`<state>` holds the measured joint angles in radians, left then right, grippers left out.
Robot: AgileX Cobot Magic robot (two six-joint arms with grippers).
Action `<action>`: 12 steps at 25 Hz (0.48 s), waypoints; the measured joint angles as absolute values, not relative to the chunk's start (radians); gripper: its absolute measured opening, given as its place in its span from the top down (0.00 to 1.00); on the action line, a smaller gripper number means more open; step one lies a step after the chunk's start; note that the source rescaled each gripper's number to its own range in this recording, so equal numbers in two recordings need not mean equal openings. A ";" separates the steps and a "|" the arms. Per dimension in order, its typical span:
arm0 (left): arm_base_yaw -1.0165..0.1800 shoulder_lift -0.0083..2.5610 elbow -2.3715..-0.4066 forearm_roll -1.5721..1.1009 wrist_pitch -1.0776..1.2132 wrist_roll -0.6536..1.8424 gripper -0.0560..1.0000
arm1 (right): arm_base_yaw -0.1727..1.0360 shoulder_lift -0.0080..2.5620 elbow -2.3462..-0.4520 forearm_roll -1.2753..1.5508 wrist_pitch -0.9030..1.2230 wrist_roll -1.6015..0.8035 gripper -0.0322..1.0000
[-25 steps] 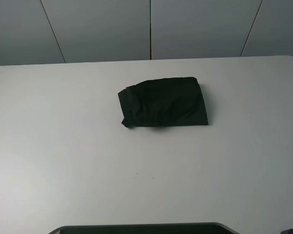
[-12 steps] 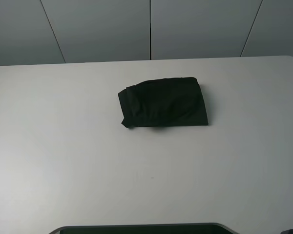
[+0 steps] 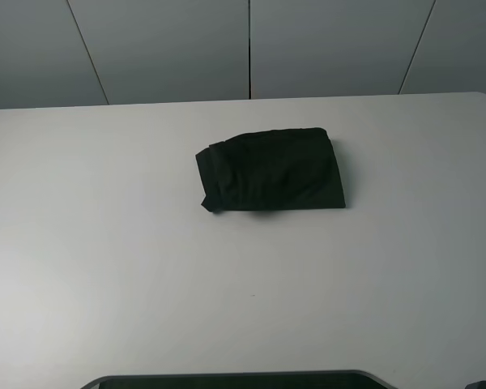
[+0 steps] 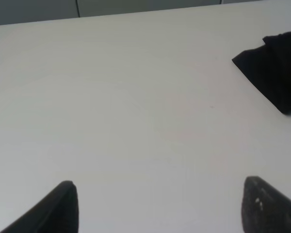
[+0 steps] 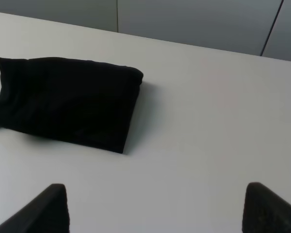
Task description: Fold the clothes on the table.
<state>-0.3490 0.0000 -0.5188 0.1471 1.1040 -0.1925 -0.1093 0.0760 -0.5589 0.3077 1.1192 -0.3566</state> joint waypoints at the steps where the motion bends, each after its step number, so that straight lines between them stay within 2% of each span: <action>1: -0.349 0.000 -0.519 0.142 1.102 -0.188 0.10 | -0.109 0.076 -0.546 0.309 1.114 -0.364 0.20; 12: -0.349 0.000 -0.518 0.112 1.095 -0.155 0.10 | -0.109 0.007 -0.516 0.196 1.122 -0.317 0.20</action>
